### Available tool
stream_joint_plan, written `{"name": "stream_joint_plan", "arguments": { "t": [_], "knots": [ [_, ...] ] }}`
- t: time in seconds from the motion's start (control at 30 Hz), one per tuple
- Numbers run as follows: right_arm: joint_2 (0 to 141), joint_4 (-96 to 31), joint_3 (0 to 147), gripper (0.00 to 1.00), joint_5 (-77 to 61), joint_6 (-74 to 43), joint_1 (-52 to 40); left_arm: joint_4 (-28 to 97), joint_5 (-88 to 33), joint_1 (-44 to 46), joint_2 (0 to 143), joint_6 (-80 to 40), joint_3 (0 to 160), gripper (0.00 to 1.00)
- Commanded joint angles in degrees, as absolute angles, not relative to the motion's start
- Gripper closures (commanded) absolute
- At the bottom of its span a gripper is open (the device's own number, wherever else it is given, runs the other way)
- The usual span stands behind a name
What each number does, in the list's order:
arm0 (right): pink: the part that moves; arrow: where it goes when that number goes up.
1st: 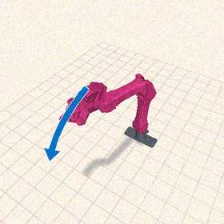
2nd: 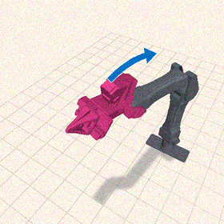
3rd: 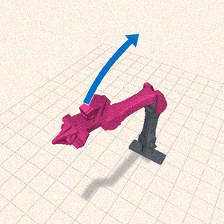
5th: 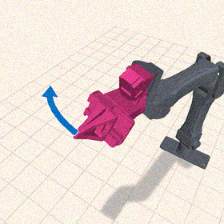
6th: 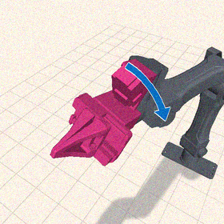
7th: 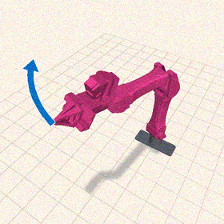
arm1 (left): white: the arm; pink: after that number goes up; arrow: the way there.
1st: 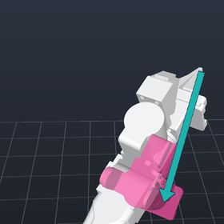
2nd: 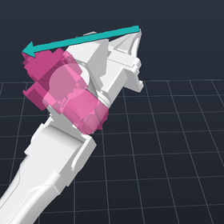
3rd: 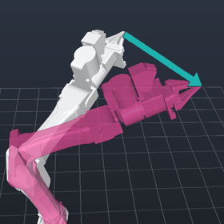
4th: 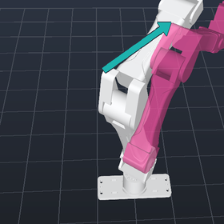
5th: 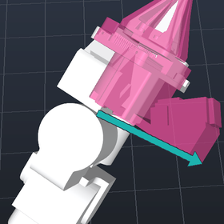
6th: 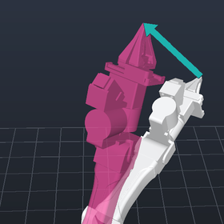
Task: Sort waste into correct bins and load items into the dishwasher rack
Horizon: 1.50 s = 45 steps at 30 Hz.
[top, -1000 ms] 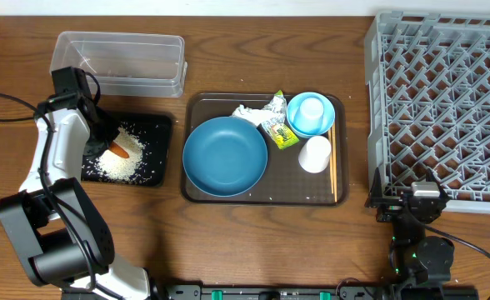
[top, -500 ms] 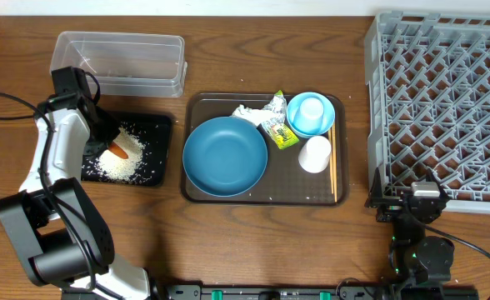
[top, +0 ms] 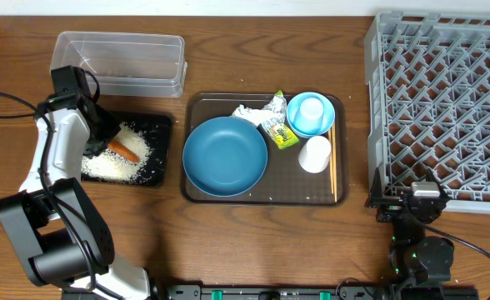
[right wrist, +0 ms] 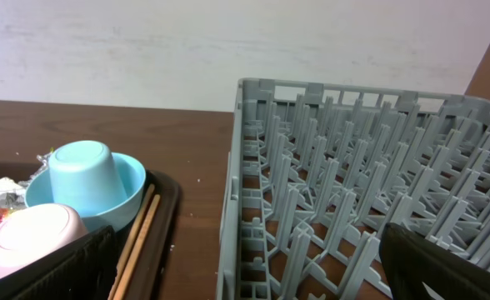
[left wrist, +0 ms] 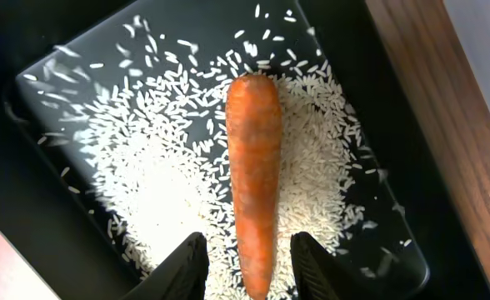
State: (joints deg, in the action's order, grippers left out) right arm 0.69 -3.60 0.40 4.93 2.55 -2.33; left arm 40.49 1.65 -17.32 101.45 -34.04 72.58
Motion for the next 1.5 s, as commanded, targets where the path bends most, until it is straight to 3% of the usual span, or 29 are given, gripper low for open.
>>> {"name": "stream_joint_plan", "arguments": {
  "t": [0.0,0.17,0.4,0.5,0.67,0.77,1.17,1.47],
  "knots": [
    [0.4,-3.8,0.3,0.01,5.1,2.0,-2.0,40.6,1.9,-17.6,101.3,-33.0,72.4,0.64],
    [0.4,-3.8,0.3,0.01,5.1,2.0,-2.0,41.7,1.0,-17.5,100.0,-32.2,72.6,0.64],
    [0.4,-3.8,0.3,0.01,5.1,2.0,-2.0,41.5,-13.8,-17.1,90.1,-26.4,74.6,0.61],
    [0.4,-3.8,0.3,0.01,5.1,2.0,-2.0,42.7,-16.8,-15.1,84.4,-26.4,74.6,0.51],
    [0.4,-3.8,0.3,0.01,5.1,2.0,-2.0,45.6,-17.4,-8.1,78.3,-26.4,74.6,0.15],
    [0.4,-3.8,0.3,0.01,5.1,2.0,-2.0,47.8,-17.4,-3.3,77.3,-26.4,74.5,0.09],
    [0.4,-3.8,0.3,0.01,5.1,2.0,-2.0,57.6,-17.4,12.4,77.6,-26.9,71.4,0.02],
    [0.4,-3.8,0.3,0.01,5.1,2.0,-2.0,61.5,-15.4,17.5,77.6,-24.8,71.4,0.0]
  ]
}}
